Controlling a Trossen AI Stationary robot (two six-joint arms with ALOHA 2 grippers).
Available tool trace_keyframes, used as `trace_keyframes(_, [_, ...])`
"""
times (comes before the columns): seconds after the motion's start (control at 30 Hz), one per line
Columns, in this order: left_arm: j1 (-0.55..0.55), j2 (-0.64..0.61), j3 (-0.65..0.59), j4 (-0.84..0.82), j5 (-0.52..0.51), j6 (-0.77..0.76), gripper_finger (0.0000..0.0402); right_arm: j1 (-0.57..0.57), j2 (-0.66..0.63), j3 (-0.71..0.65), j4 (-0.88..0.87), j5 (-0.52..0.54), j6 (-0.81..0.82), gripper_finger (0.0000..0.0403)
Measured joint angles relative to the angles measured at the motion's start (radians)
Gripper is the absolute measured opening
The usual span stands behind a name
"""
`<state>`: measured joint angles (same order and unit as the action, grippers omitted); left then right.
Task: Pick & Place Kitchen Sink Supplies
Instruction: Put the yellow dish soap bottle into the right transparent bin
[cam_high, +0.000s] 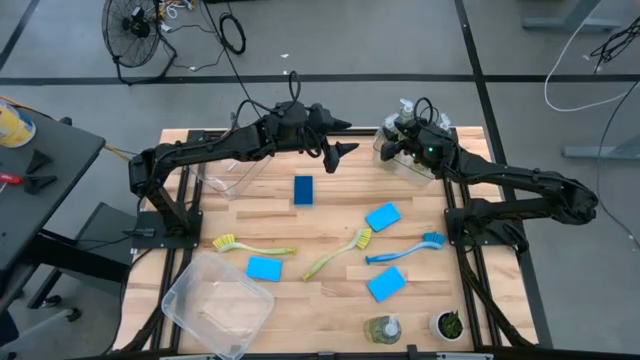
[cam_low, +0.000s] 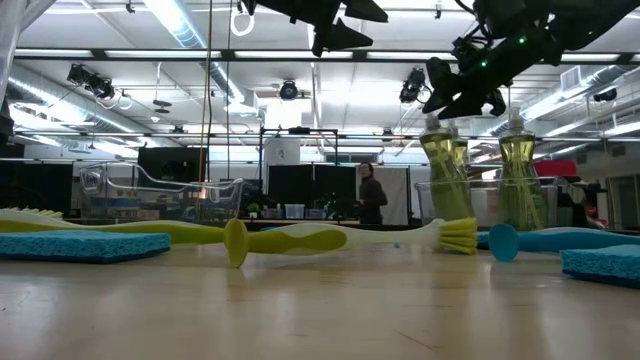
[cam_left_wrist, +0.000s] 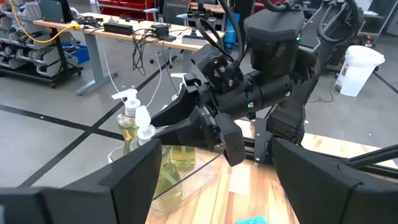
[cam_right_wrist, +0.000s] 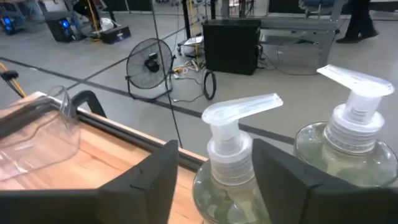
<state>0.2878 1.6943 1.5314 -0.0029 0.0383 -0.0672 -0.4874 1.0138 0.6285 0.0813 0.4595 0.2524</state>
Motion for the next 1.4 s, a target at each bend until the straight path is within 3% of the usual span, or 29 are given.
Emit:
trace_keyframes(0.3, [0.000,0.000,0.000,0.000,0.000,0.000,0.0311,0.000,-0.040,0.000,-0.015,0.030,-0.114,0.0283])
trace_keyframes(0.73, [0.000,-0.003,0.000,-0.002,0.000,0.002,0.0311,0.013,-0.235,0.000,-0.165,0.003,-0.142,0.0274])
trace_keyframes(1.13, [-0.011,-0.045,0.002,-0.001,0.000,0.003,0.0311,0.184,-0.380,0.000,-0.274,-0.300,-0.156,0.0272])
trace_keyframes(1.4, [-0.040,-0.049,0.002,-0.003,0.000,0.001,0.0311,0.355,-0.400,0.000,-0.295,-0.390,-0.130,0.0272])
